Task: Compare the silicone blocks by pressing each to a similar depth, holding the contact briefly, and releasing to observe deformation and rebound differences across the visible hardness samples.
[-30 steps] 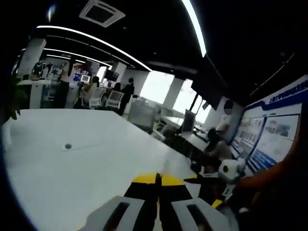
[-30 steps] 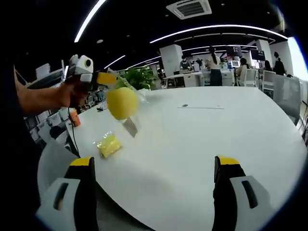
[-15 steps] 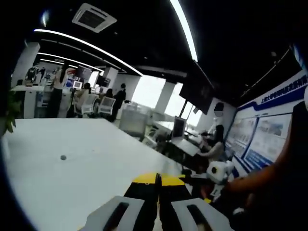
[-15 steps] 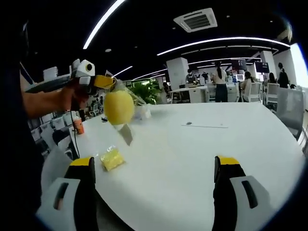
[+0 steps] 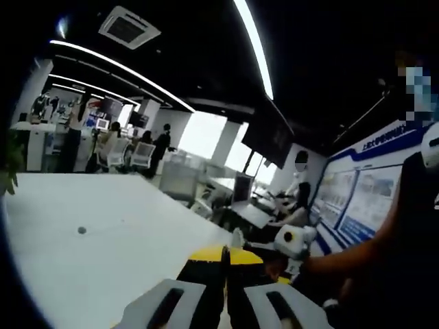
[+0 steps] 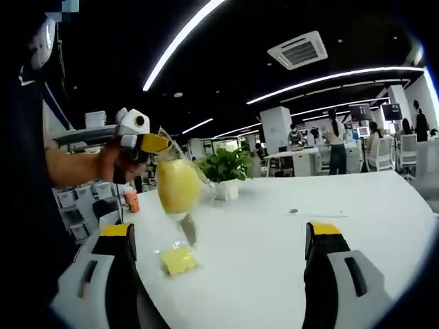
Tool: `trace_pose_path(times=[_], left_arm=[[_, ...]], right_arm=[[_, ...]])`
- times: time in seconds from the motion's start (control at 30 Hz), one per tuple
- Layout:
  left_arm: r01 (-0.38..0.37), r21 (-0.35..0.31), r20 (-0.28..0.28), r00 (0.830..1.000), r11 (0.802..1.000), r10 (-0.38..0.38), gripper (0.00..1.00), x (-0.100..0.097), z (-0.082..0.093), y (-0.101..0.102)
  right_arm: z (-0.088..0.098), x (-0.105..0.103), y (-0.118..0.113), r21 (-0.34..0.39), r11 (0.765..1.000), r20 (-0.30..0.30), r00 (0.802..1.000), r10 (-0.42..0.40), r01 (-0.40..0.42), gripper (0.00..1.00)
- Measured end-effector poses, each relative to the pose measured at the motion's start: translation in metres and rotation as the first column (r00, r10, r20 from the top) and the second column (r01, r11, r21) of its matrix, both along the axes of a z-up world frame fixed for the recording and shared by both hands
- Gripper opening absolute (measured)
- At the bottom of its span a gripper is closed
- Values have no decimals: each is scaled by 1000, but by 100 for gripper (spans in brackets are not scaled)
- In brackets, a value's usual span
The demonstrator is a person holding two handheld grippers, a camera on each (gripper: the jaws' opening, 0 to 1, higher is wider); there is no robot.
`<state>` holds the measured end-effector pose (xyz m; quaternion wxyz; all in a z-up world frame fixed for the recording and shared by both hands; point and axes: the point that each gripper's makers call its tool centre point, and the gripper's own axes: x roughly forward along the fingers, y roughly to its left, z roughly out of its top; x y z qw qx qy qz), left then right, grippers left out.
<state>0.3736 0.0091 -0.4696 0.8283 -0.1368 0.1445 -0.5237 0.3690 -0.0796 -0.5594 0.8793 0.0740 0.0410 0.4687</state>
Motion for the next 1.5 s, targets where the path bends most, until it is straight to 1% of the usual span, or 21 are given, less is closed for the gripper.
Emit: trace_pose_path(times=[0.1,0.17,0.33,0.37,0.43,0.47,0.5,0.57,0.7,0.73,0.77,0.83,0.9,1.03,1.17,1.27,1.3,1.37,1.5], left_arm=[[6,-25,8,1000,1000,-6,0,-2,11,-1],[11,-28,12,1000,1000,-11,0,-4,16,-1],[17,-40,10,1000,999,-17,0,-7,20,1],[19,-42,9,1000,999,-18,0,-8,20,1],[24,-43,5,1000,999,-24,0,-10,20,2],[27,-44,2,1000,999,-27,0,-11,19,2],[30,-46,0,1000,998,-30,0,-13,19,2],[35,-53,-5,999,998,-35,0,-15,20,1],[38,-61,-10,999,997,-39,0,-18,21,1],[37,-59,-11,999,998,-38,0,-19,20,2],[37,-58,-12,999,998,-38,0,-20,20,2],[38,-62,-14,999,997,-39,0,-21,20,4],[36,-75,-21,999,997,-38,0,-22,20,5],[31,-77,-34,999,997,-33,0,-22,18,6],[25,-99,-45,999,995,-29,0,-25,19,8],[32,-90,-54,998,995,-37,0,-27,17,7],[31,-88,-57,998,996,-37,0,-28,15,8],[26,-96,-61,998,995,-32,0,-28,14,8],[15,-110,-62,998,994,-22,0,-27,15,10]], right_arm=[[10,1,9,26,999,-4,999,41,-41,96],[17,2,14,28,998,10,998,57,-57,96],[32,0,32,37,992,34,992,123,-125,96],[34,0,35,38,991,41,991,124,-126,93],[38,-6,46,50,985,33,986,165,-166,88],[40,-6,51,50,983,44,984,174,-176,88],[40,-7,54,49,983,48,983,177,-180,89],[38,-9,62,36,979,55,978,200,-202,84],[39,-14,74,39,971,58,971,233,-236,77],[41,-15,76,57,967,56,968,245,-248,73],[43,-18,79,64,963,66,964,257,-261,70],[43,-19,83,57,960,64,961,269,-273,64],[42,-23,87,55,955,68,955,287,-291,60],[43,-24,88,69,952,63,954,295,-299,52],[42,-26,91,82,950,57,953,296,-300,47],[40,-25,94,67,954,54,956,290,-293,48],[42,-25,94,72,953,60,955,290,-294,48],[44,-25,95,84,950,59,953,297,-301,42],[40,-28,98,73,944,43,947,320,-322,31]])
